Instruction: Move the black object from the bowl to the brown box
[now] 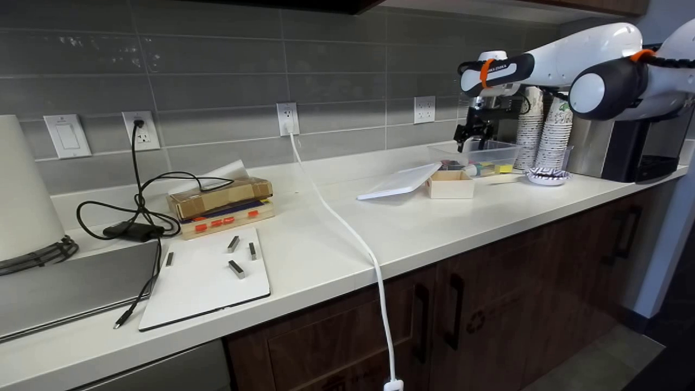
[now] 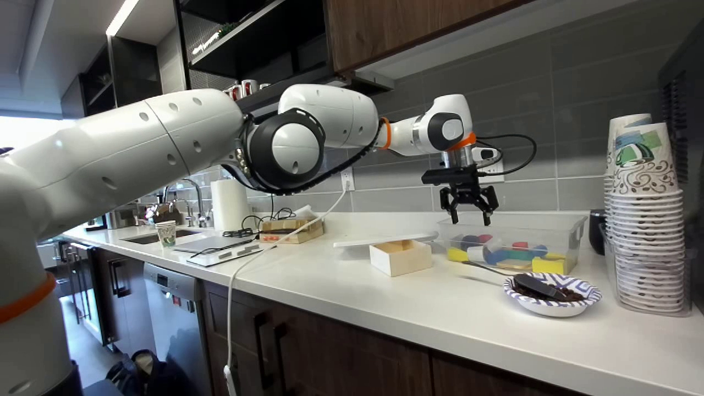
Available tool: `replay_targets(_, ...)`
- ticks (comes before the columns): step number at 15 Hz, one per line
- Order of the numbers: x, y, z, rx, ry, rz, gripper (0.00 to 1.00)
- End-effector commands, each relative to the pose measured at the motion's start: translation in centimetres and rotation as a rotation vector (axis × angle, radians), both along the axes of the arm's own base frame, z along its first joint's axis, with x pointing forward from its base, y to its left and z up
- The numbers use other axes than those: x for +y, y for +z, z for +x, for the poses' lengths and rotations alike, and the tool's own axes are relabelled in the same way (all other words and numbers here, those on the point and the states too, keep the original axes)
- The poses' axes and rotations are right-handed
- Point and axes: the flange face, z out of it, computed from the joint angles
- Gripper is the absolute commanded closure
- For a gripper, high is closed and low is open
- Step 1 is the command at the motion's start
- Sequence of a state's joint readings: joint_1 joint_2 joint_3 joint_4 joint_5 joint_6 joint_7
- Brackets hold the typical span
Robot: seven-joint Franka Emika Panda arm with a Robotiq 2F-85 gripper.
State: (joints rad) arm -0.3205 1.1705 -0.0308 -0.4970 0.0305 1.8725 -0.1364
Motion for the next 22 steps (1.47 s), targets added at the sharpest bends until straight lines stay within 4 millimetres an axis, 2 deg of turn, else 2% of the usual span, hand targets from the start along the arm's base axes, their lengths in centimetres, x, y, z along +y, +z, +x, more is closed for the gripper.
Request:
replay_targets(1,0.1,0.2,-0.2,0.000,0.015,0.044,0.00)
replay_targets(22,1.8,-1.8,-4.3,0.348,-0.055,0.247,0.00)
